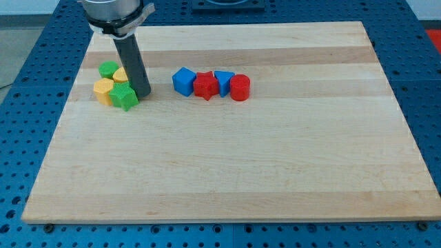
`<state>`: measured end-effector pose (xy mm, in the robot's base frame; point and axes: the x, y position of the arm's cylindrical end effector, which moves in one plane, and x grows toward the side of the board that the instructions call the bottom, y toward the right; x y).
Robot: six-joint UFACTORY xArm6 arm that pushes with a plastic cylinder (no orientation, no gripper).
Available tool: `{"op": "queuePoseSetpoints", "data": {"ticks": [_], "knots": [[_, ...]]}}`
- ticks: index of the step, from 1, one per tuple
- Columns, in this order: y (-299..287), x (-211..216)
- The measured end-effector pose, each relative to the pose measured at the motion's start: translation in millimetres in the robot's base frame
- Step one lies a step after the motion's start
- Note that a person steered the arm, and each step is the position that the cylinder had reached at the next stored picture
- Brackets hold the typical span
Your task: Place the group of yellow and green blocks at the center left side of the board
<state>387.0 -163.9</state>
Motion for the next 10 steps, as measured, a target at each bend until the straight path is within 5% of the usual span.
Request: {"op": "queuePoseSetpoints", "data": {"ticks": [3,7,10], "knots": [[42.2,-33.7],[-25.3,-79.4],[-69.0,-37.0]]}}
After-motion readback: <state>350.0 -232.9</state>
